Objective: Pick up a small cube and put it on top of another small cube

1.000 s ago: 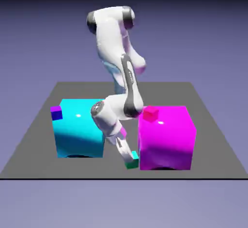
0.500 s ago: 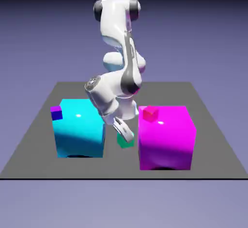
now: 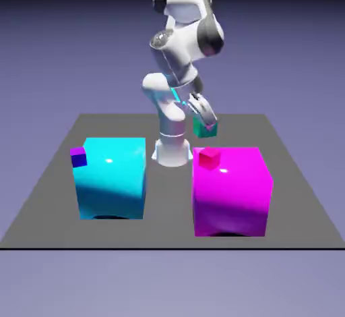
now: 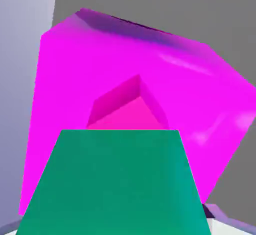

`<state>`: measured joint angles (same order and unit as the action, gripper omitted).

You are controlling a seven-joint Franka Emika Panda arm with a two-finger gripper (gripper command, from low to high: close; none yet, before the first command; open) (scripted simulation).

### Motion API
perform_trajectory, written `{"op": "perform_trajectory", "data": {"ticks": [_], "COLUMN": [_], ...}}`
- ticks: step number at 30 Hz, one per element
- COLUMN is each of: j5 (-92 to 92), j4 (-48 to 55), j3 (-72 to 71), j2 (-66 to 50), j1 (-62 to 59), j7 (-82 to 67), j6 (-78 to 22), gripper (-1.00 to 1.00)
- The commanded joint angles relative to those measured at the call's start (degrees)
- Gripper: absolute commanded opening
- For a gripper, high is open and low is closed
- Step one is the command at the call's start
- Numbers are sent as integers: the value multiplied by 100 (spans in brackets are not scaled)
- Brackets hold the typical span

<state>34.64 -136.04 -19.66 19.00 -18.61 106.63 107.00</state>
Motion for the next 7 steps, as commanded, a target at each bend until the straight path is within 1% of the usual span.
{"op": "perform_trajectory", "data": {"ticks": [1, 3, 4, 5, 6, 7], "j5": [68, 220, 229, 229, 229, 153], "j4": [-159, -477, -496, -496, -496, -338], "j3": [-76, -227, -237, -237, -237, -161], "j2": [-78, -235, -244, -244, -244, -166], "j1": [45, 135, 141, 141, 141, 96], "j7": [-42, -131, -137, -137, -137, -92], "j6": [243, 742, 771, 771, 771, 523], "gripper": [-100, -100, -100, 100, 100, 100]}}
